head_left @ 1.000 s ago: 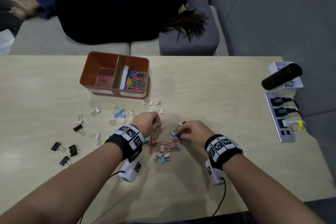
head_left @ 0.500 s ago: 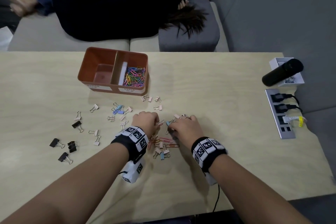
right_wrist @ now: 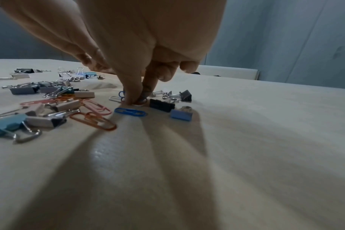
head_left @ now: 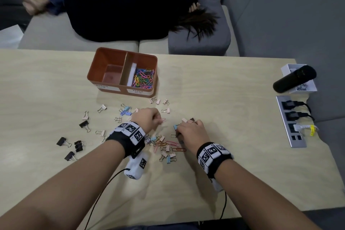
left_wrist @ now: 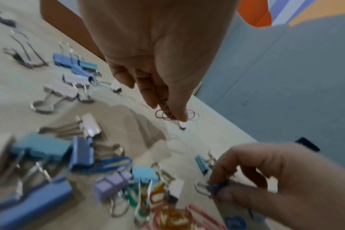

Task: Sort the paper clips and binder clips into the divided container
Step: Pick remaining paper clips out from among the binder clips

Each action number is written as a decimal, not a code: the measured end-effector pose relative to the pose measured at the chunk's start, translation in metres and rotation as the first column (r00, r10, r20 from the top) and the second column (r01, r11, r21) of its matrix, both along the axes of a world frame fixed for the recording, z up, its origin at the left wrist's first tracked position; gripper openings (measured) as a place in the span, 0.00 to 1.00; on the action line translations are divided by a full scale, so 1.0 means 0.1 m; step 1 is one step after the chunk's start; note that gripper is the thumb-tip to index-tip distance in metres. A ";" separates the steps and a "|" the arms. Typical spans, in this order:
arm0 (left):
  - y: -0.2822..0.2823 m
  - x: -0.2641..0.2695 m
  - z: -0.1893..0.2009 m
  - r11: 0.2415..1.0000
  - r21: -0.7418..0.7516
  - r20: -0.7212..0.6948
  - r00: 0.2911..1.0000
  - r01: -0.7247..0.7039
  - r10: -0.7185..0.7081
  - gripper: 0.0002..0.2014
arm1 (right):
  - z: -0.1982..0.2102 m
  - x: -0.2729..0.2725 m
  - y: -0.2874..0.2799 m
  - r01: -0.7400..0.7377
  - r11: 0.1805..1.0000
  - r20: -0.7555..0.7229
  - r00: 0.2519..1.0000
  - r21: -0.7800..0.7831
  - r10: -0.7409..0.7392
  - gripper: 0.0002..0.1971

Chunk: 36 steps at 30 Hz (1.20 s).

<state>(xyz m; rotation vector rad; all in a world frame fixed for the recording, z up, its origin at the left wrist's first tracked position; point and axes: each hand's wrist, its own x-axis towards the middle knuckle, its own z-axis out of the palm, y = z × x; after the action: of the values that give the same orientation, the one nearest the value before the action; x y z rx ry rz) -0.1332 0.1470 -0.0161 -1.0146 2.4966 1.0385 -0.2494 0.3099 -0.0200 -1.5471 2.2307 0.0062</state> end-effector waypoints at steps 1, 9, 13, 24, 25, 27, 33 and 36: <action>-0.05 0.04 0.04 1.000 0.014 -0.042 0.999 -0.018 0.019 0.09 | 0.01 0.01 0.00 0.018 1.000 0.016 1.000 -0.005 -0.018 0.11; 0.00 0.45 0.11 0.987 0.156 -0.010 0.999 0.040 -0.039 0.09 | 0.03 0.05 -0.03 0.053 0.995 -0.020 0.998 0.079 -0.052 0.09; 0.24 0.62 -0.03 0.976 0.119 0.119 0.973 0.181 -0.195 0.09 | 0.00 0.08 -0.01 0.052 0.997 -0.049 0.998 0.048 -0.049 0.10; 0.30 0.68 -0.11 0.998 -0.044 0.094 0.994 0.055 -0.050 0.18 | 0.00 0.14 0.12 0.173 0.985 0.216 0.961 0.026 -0.174 0.06; 0.30 0.69 -0.11 0.997 -0.052 0.088 0.995 0.051 -0.047 0.17 | 0.01 0.17 0.11 0.161 0.986 0.229 0.959 0.044 -0.166 0.07; 0.34 0.69 -0.11 0.996 -0.069 0.096 0.994 0.063 -0.056 0.16 | 0.01 0.22 0.10 0.152 0.985 0.236 0.957 0.084 -0.168 0.09; 0.46 0.57 -0.12 0.958 -0.268 0.132 0.989 0.097 -0.063 0.14 | 0.03 0.23 0.02 0.150 0.978 0.172 0.969 0.148 -0.175 0.10; 0.43 0.46 -0.10 0.934 -0.339 0.156 0.986 0.116 -0.066 0.09 | 0.03 0.22 -0.04 0.139 0.973 0.146 0.975 0.183 -0.167 0.09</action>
<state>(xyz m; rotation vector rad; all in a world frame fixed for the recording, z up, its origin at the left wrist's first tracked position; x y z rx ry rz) -0.0868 0.1897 -0.0260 -1.0099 2.6318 0.4859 -0.2277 0.3061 -0.0167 -1.2371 2.1548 0.0274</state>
